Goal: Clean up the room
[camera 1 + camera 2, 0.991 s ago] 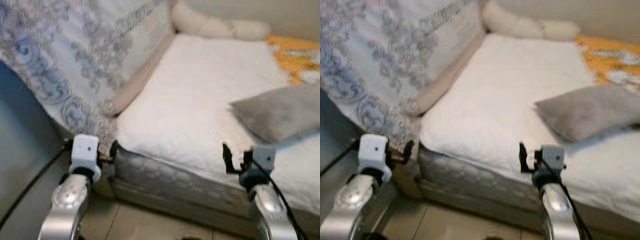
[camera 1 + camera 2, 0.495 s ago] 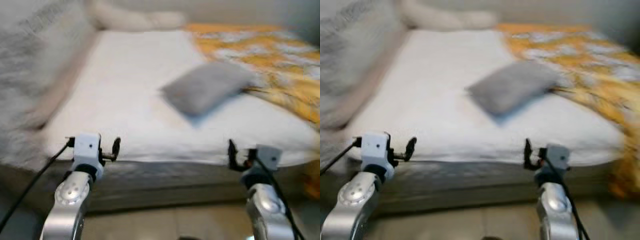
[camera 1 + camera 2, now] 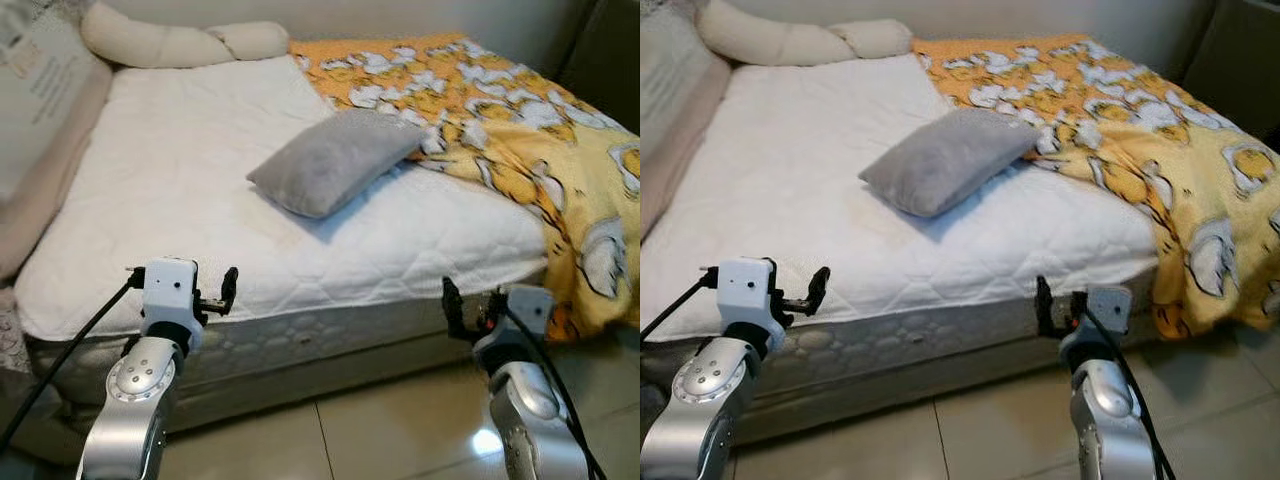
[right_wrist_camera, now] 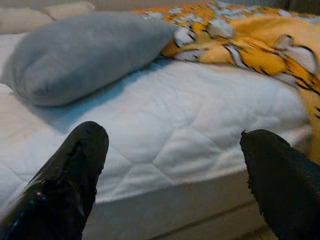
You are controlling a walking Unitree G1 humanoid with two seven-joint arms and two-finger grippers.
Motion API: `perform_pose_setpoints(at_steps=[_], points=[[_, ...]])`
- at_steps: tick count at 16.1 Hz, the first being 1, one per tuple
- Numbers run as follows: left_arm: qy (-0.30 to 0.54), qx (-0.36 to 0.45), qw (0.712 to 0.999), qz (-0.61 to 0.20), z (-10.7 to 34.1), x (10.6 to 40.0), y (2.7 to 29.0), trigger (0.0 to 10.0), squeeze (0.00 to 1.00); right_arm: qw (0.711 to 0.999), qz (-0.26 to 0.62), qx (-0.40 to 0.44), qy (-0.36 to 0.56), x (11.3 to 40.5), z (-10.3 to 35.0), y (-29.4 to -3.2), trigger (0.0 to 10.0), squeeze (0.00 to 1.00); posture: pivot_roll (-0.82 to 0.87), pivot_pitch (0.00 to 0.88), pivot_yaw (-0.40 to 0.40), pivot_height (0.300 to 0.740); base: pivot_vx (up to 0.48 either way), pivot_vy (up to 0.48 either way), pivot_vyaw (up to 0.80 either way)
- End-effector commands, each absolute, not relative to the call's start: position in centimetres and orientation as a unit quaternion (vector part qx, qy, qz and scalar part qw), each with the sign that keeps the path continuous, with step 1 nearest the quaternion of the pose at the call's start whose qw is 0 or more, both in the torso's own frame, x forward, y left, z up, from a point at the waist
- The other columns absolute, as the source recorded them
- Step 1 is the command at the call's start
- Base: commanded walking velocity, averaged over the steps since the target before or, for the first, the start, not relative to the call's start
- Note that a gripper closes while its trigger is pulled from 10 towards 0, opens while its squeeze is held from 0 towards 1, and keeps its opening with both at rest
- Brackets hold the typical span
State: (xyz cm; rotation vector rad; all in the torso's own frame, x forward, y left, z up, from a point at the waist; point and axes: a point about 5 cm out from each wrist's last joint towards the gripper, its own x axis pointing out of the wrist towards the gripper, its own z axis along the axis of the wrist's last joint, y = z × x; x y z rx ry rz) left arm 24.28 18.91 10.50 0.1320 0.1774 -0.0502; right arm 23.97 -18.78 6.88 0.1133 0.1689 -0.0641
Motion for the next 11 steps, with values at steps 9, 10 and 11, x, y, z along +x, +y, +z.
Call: perform_pose_setpoints(at_steps=[9, 10, 11], points=[[0.094, 0.069, 0.993, -0.007, 10.67, 24.83, 19.29, 10.0, 0.0, 0.995, -0.007, 0.061, 0.081, 24.82, 7.78, -18.68, 10.0, 0.0, -0.03, 0.0, 0.0, 0.74, 0.317, 0.0, 0.0], [0.095, 0.069, 0.993, -0.007, 10.65, 24.83, 19.3, 10.0, 0.0, 0.995, -0.008, 0.059, 0.081, 24.82, 7.8, -18.69, 10.0, 0.0, -0.03, 0.0, 0.0, 0.74, 0.33, 0.0, 0.0], [0.095, 0.069, 0.993, -0.007, 10.63, 24.83, 19.3, 10.0, 0.0, 0.995, -0.007, 0.057, 0.082, 24.83, 7.82, -18.69, 10.0, 0.0, -0.04, 0.0, 0.0, 0.74, 0.33, 0.0, 0.0]])
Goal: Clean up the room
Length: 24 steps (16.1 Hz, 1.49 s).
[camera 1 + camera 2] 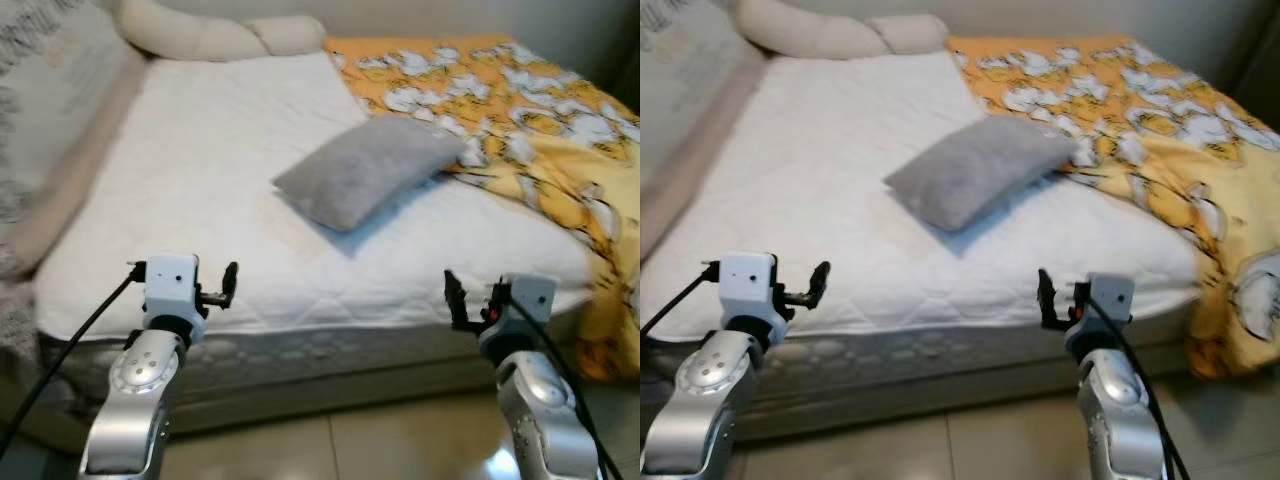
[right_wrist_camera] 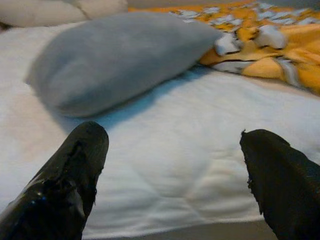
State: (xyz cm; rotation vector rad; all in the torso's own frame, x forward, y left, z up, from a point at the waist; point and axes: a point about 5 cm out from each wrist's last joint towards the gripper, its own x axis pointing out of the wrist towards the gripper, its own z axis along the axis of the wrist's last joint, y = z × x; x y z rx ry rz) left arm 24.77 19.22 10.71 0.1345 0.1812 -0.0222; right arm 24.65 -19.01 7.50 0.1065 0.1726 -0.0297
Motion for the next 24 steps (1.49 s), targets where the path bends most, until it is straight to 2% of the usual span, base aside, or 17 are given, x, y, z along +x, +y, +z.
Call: perform_pose_setpoints(at_steps=[1, 20, 24], points=[[0.097, 0.07, 0.993, -0.008, 10.6, 24.88, 19.29, 10.0, 0.0, 0.995, -0.005, 0.06, 0.082, 24.9, 7.88, -18.66, 10.0, 0.0, -0.04, 0.0, 0.001, 0.74, 0.326, 0.0, 0.0], [0.093, 0.08, 0.992, -0.011, 10.72, 25.42, 19.19, 10.0, 0.0, 0.996, 0.007, 0.031, 0.085, 25.53, 7.91, -18.42, 10.0, 0.0, -0.04, 0.0, 0.002, 0.74, 0.335, 0.0, 0.0], [0.093, 0.083, 0.992, -0.014, 10.72, 25.41, 19.21, 10.0, 0.0, 0.996, 0.017, 0.012, 0.087, 25.52, 7.89, -18.14, 10.0, 0.0, -0.03, 0.0, 0.003, 0.74, 0.335, 0.0, 0.7]])
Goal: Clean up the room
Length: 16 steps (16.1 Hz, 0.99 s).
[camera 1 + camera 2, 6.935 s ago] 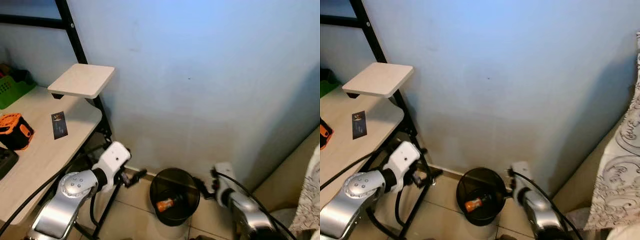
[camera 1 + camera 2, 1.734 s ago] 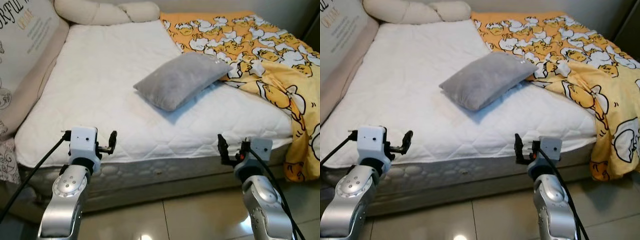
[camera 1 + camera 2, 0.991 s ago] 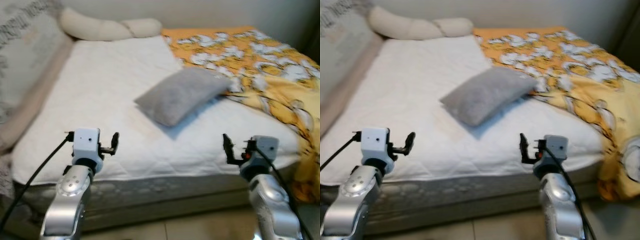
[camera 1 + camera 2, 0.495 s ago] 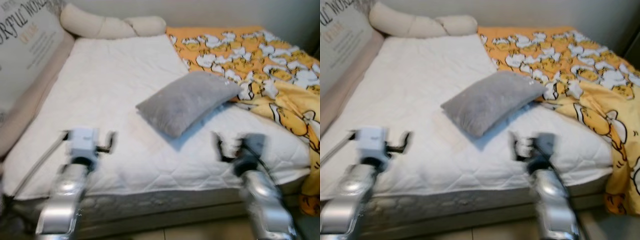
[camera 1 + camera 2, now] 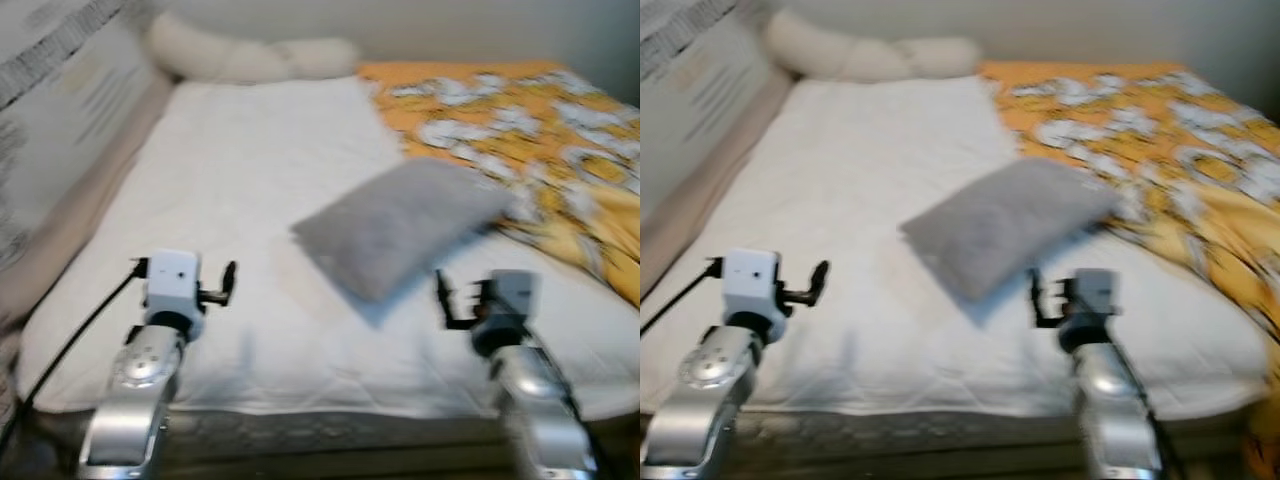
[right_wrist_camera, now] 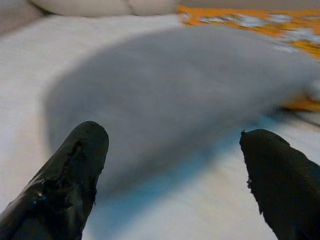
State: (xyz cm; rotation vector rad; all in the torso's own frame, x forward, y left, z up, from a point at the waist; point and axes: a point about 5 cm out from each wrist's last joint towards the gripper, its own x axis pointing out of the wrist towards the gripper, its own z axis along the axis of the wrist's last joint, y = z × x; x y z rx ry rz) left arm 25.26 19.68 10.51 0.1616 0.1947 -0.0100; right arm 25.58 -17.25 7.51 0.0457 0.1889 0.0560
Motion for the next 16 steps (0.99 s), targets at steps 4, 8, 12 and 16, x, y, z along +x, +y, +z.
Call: perform_pose_setpoints(at_steps=[4, 8, 12, 16], points=[[0.094, 0.085, 0.992, -0.016, 10.6, 25.3, 19.2, 10.0, 0.0, 0.996, -0.001, 0.031, 0.089, 25.4, 7.6, -18.5, 10.0, 0.0, -0.03, 0.0, 0.002, 0.74, 0.333, 0.0, 0.0], [0.098, 0.09, 0.991, -0.033, 10.4, 25.2, 18.8, 10.0, 0.0, 0.995, -0.005, 0.039, 0.093, 25.3, 7.4, -18.5, 10.0, 0.0, -0.03, 0.0, 0.0, 0.74, 0.081, 0.0, 0.0], [0.093, 0.129, 0.982, -0.1, 10.8, 24.8, 17.8, 10.0, 0.0, 0.992, -0.038, 0.092, 0.073, 25.2, 7.8, -19.6, 10.0, 1.0, -0.03, 0.0, -0.002, 0.74, 0.0, 0.0, 0.0], [0.094, 0.147, 0.969, -0.172, 11.1, 24.4, 17.0, 10.0, 0.0, 0.984, -0.116, 0.122, 0.064, 26.4, 8.0, -22.7, 10.0, 1.0, -0.02, 0.0, -0.005, 0.74, 0.0, 0.0, 0.0]])
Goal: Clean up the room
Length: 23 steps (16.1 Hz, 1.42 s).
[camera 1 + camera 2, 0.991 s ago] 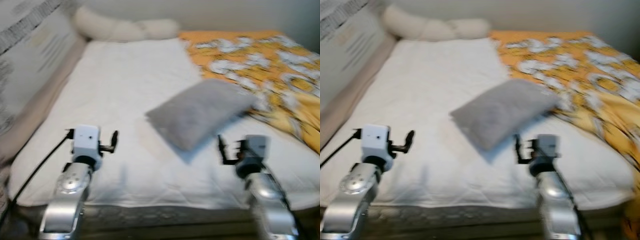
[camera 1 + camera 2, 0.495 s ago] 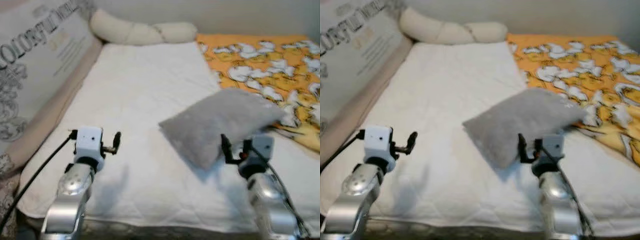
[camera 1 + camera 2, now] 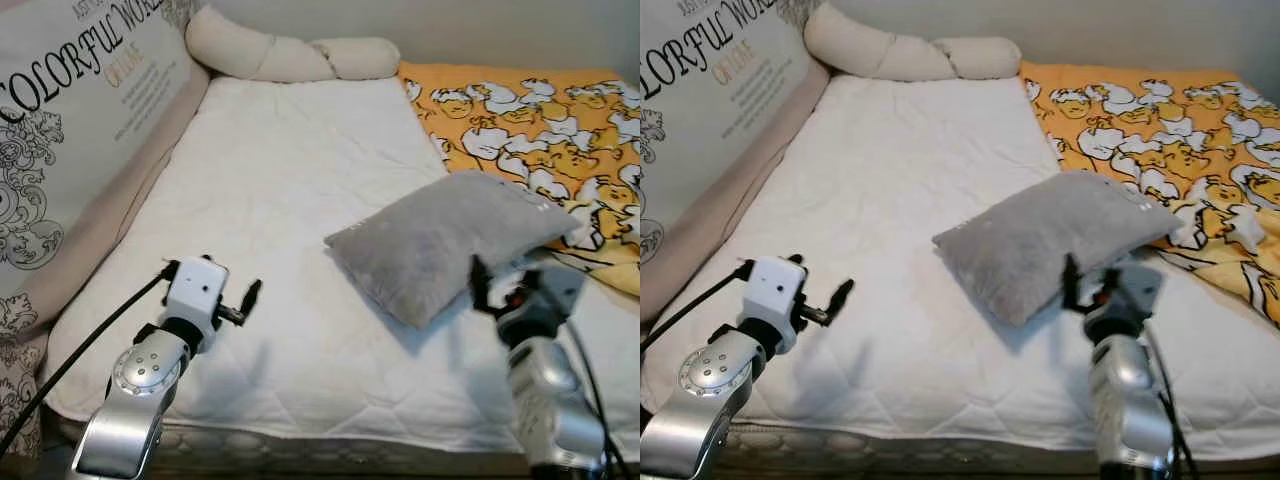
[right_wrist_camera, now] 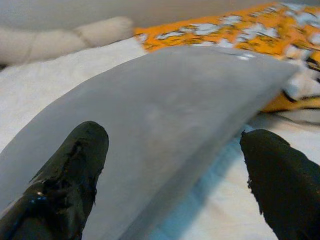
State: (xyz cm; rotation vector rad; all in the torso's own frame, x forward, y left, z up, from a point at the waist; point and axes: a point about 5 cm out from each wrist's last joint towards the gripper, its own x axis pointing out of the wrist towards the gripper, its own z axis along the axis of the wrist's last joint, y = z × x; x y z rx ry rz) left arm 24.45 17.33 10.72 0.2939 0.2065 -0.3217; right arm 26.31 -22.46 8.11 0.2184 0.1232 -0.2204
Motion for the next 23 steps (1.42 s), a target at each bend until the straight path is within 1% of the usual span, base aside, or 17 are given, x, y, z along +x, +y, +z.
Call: perform_pose_setpoints(at_steps=[1, 2, 3, 4, 7, 8, 11, 13, 14, 15, 16, 17, 18, 19, 20, 21, 23], points=[[0.093, 0.153, 0.967, -0.184, 11.2, 24.4, 16.9, 10.0, 0.0, 0.979, -0.13, 0.142, 0.068, 26.8, 8.0, -23.2, 10.0, 1.0, -0.02, 0.0, -0.003, 0.74, 0.0, 0.0, 0.0], [0.093, 0.157, 0.964, -0.192, 11.3, 24.4, 16.9, 10.0, 0.0, 0.975, -0.141, 0.156, 0.071, 27.1, 7.9, -23.5, 10.0, 1.0, -0.02, 0.0, -0.001, 0.74, 0.0, 0.0, 0.0], [0.09, 0.161, 0.956, -0.226, 11.9, 24.8, 16.8, 10.0, 0.0, 0.961, -0.178, 0.172, 0.126, 28.7, 6.7, -24.6, 10.0, 1.0, -0.02, 0.0, 0.012, 0.74, 0.0, 0.0, 0.0], [0.089, 0.163, 0.946, -0.266, 12.5, 25.1, 16.6, 10.0, 0.0, 0.945, -0.186, 0.218, 0.157, 30.4, 6.2, -25.1, 10.0, 1.0, -0.02, 0.0, 0.017, 0.74, 0.0, 0.0, 0.0], [0.083, 0.176, 0.924, -0.328, 13.5, 25.2, 15.9, 10.0, 0.0, 0.928, -0.18, 0.284, 0.162, 32.8, 6.7, -25.7, 10.0, 1.0, 0.0, 0.0, 0.024, 0.74, 0.0, 0.0, 0.0], [0.081, 0.178, 0.921, -0.337, 13.8, 25.2, 15.8, 10.0, 0.0, 0.921, -0.176, 0.31, 0.156, 33.3, 7.0, -25.8, 10.0, 1.0, 0.02, 0.0, 0.028, 0.74, 0.0, 0.0, 0.0], [0.091, 0.188, 0.906, -0.368, 14.4, 24.4, 16.0, 10.0, 0.0, 0.877, -0.178, 0.425, 0.14, 33.9, 6.8, -25.7, 10.0, 1.0, 0.07, 0.0, 0.043, 0.74, 0.0, 0.0, 0.0], [0.096, 0.193, 0.899, -0.382, 14.7, 23.9, 16.2, 10.0, 0.0, 0.863, -0.197, 0.441, 0.149, 33.7, 6.3, -25.7, 10.0, 1.0, 0.08, 0.0, 0.046, 0.74, 0.0, 0.0, 0.0], [0.105, 0.198, 0.892, -0.392, 15.1, 23.4, 16.7, 10.0, 0.0, 0.837, -0.196, 0.495, 0.126, 33.9, 6.3, -25.3, 10.0, 1.0, 0.11, 0.0, 0.071, 0.74, 0.0, 0.0, 0.0], [0.113, 0.2, 0.888, -0.398, 15.2, 23.0, 17.0, 10.0, 0.0, 0.828, -0.186, 0.516, 0.115, 34.1, 6.4, -24.8, 10.0, 1.0, 0.11, 0.0, 0.081, 0.74, 0.0, 0.0, 0.0], [0.121, 0.203, 0.885, -0.401, 15.2, 22.7, 17.2, 10.0, 0.0, 0.826, -0.18, 0.519, 0.125, 34.1, 6.1, -24.2, 10.0, 1.0, 0.11, 0.0, 0.083, 0.74, 0.0, 0.0, 0.0], [0.123, 0.205, 0.884, -0.403, 15.2, 22.6, 17.2, 10.0, 0.0, 0.831, -0.186, 0.506, 0.14, 34.0, 5.7, -23.9, 10.0, 0.0, 0.11, 0.0, 0.086, 0.74, 0.0, 0.0, 0.0], [0.125, 0.205, 0.883, -0.404, 15.2, 22.5, 17.2, 10.0, 0.0, 0.839, -0.19, 0.486, 0.154, 33.8, 5.4, -23.7, 4.5, 0.0, 0.11, 0.0, 0.088, 0.74, 0.0, 0.0, 0.0], [0.125, 0.204, 0.883, -0.404, 15.2, 22.5, 17.1, 10.0, 0.0, 0.842, -0.19, 0.479, 0.158, 33.8, 5.3, -23.6, 3.9, 0.0, 0.11, 0.0, 0.088, 0.74, 0.0, 0.0, 0.0], [0.127, 0.203, 0.882, -0.407, 15.2, 22.5, 17.0, 10.0, 0.0, 0.844, -0.191, 0.477, 0.155, 33.8, 5.2, -23.5, 0.0, 0.0, 0.11, 0.0, 0.089, 0.74, 0.0, 0.0, 0.0], [0.129, 0.202, 0.881, -0.408, 15.2, 22.4, 16.8, 10.0, 0.0, 0.835, -0.196, 0.49, 0.152, 33.7, 5.1, -23.4, 0.0, 0.0, 0.11, 0.0, 0.09, 0.74, 0.0, 0.0, 0.0], [0.13, 0.202, 0.88, -0.409, 15.2, 22.4, 16.8, 10.0, 0.0, 0.834, -0.202, 0.489, 0.157, 33.7, 5.0, -23.4, 0.0, 0.0, 0.11, 0.0, 0.089, 0.74, 0.0, 0.0, 0.0]])
